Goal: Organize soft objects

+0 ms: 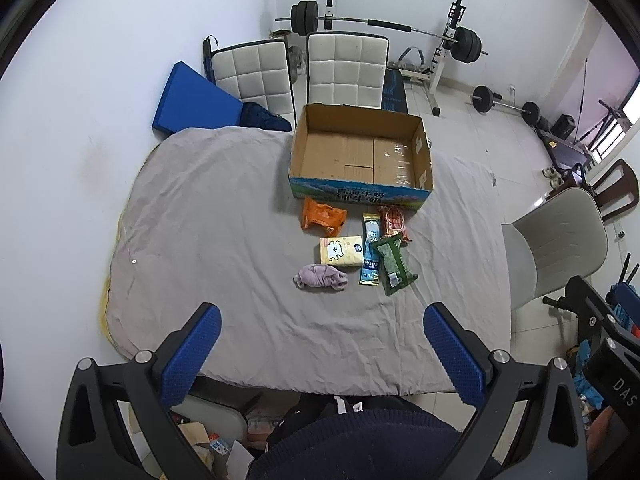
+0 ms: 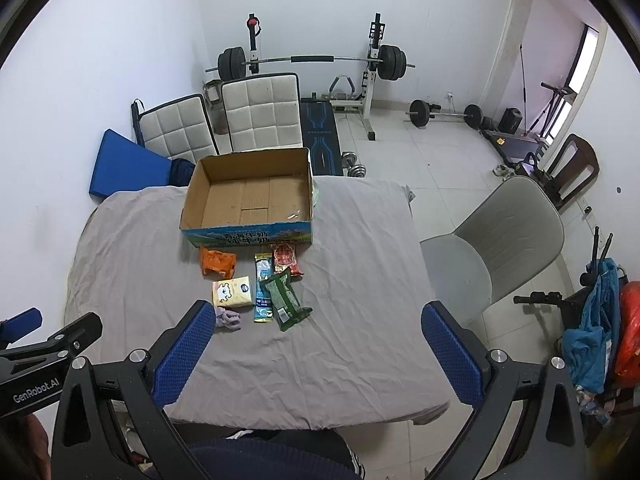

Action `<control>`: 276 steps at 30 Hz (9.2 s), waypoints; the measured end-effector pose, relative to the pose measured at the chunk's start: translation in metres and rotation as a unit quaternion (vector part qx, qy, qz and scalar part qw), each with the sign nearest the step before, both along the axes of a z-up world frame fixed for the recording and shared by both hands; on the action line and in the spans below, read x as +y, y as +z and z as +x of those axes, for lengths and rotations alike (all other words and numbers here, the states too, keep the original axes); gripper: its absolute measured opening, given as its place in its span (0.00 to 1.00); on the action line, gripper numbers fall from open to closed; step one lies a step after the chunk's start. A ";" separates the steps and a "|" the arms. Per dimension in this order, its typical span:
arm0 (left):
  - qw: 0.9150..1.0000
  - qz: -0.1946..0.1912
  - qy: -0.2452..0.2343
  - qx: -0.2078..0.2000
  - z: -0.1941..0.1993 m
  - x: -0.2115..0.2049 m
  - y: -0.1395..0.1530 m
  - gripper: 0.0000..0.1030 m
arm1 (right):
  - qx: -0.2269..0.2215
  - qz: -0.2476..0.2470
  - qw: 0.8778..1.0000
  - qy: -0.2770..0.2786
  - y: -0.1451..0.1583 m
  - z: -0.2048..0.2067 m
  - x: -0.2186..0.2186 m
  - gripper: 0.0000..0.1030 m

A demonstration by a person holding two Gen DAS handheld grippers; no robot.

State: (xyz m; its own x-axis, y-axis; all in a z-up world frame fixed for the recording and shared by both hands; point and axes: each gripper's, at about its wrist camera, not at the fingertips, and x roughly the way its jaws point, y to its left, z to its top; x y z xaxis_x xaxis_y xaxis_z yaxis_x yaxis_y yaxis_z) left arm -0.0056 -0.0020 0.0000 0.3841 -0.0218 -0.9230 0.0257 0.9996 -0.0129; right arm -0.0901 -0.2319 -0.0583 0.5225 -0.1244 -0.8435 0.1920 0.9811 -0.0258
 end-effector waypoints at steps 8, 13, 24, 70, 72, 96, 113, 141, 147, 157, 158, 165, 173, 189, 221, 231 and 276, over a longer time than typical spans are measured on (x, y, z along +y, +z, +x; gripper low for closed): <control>1.000 -0.002 0.002 0.000 -0.001 0.002 -0.001 1.00 | 0.007 0.003 1.000 0.003 -0.005 0.001 0.000 1.00; 1.000 0.003 0.010 -0.008 -0.003 0.008 0.004 1.00 | 0.004 0.003 1.000 0.002 -0.006 0.002 0.002 1.00; 0.999 0.015 0.026 -0.045 -0.007 0.017 0.018 1.00 | -0.014 0.003 1.000 0.003 0.001 -0.004 0.004 1.00; 0.998 0.012 0.023 -0.049 0.002 0.009 0.017 1.00 | -0.025 0.006 1.000 0.004 0.015 -0.001 0.000 1.00; 0.998 0.013 0.021 -0.049 0.006 0.008 0.015 1.00 | -0.025 0.008 1.000 0.003 0.013 0.002 -0.002 1.00; 0.995 0.038 -0.013 0.094 0.175 -0.016 -0.193 1.00 | 0.180 0.075 0.980 0.033 -0.263 0.186 -0.024 1.00; 0.941 0.124 -0.245 0.196 0.214 -0.069 -0.355 0.98 | 0.340 0.161 0.926 0.038 -0.481 0.225 -0.012 0.50; 0.953 -0.032 -0.051 0.298 0.218 -0.061 -0.434 0.68 | 0.356 0.186 0.915 -0.036 -0.522 0.163 -0.065 0.45; 0.954 0.031 -0.120 0.272 0.206 -0.116 -0.453 0.66 | 0.363 0.219 0.905 -0.023 -0.523 0.160 -0.068 0.45; 0.956 -0.009 -0.028 0.292 0.198 -0.075 -0.498 0.63 | 0.366 0.177 0.914 -0.008 -0.525 0.143 -0.048 0.48; 0.955 -0.009 -0.030 0.296 0.196 -0.075 -0.502 0.63 | 0.363 0.170 0.916 -0.009 -0.526 0.141 -0.048 0.51; 0.955 -0.018 -0.034 0.293 0.193 -0.056 -0.529 0.63 | 0.368 0.195 0.908 -0.052 -0.540 0.143 -0.061 0.53; 0.960 -0.020 -0.046 0.275 0.180 -0.034 -0.529 0.60 | 0.357 0.176 0.915 -0.070 -0.549 0.142 -0.051 0.42; 0.987 -0.059 -0.082 0.129 0.133 -0.046 -0.370 0.60 | 0.254 0.205 0.945 -0.001 -0.417 0.117 -0.022 0.37; 0.962 -0.179 -0.017 0.203 0.417 -0.031 -0.397 0.60 | 0.233 0.172 0.956 0.049 -0.419 0.439 -0.038 0.37; 0.955 -0.155 -0.050 0.250 0.441 -0.060 -0.448 0.60 | 0.274 0.136 0.952 0.030 -0.475 0.485 -0.039 0.37; 0.998 -0.043 -0.037 0.003 0.279 -0.005 -0.276 0.99 | 0.128 0.069 0.987 0.071 -0.333 0.311 -0.013 1.00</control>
